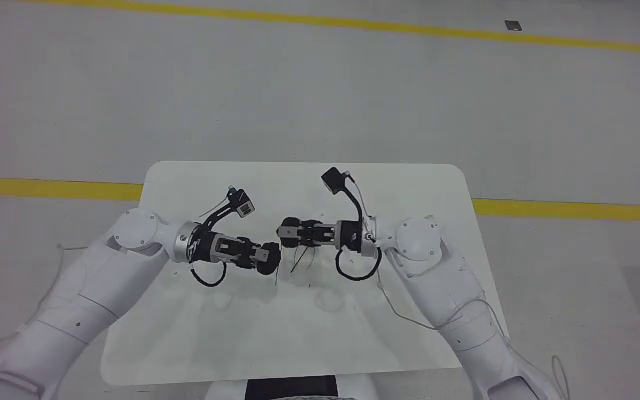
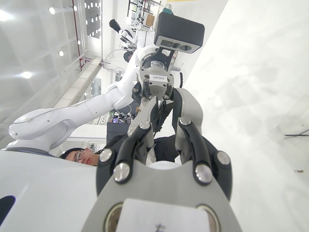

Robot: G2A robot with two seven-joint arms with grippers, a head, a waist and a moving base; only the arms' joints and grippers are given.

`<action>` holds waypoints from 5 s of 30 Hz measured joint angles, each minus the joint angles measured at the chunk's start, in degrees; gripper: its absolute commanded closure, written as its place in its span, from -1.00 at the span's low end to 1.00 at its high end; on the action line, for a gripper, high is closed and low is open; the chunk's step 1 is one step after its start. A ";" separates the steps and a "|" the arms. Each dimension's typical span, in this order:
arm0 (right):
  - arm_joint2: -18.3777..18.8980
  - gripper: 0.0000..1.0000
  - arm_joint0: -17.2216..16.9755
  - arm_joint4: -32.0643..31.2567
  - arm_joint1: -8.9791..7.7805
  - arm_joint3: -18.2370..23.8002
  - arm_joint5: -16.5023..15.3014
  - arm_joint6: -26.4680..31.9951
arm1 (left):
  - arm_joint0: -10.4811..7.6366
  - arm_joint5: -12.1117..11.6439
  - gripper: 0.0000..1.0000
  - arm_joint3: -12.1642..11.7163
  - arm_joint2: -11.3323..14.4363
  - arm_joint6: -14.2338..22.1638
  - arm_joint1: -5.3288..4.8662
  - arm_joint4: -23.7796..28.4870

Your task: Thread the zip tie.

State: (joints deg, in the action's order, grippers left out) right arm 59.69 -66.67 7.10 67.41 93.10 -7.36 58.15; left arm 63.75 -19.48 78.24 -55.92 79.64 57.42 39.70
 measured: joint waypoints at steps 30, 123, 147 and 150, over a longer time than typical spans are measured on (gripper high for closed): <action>-0.85 0.80 0.28 0.10 -0.65 1.06 -0.26 -0.60 | 0.00 0.00 1.00 0.00 0.00 0.00 0.00 0.00; 4.25 1.00 -3.00 10.37 -1.86 1.03 17.01 -11.43 | 9.45 0.00 -1.00 19.35 -11.83 -15.19 0.62 -31.84; 5.13 1.00 -4.05 18.08 -1.60 -0.13 25.40 -15.28 | 9.85 0.00 -1.00 25.25 -7.50 -31.52 -0.75 -46.75; 5.15 1.00 -4.06 18.30 -1.58 -0.13 25.37 -15.56 | 9.68 0.00 -1.00 25.10 -7.29 -32.43 -0.92 -47.04</action>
State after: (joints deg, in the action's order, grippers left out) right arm 64.84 -70.72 25.40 65.84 92.97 18.01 42.59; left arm 73.43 -19.48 103.34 -63.20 47.21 56.51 -7.34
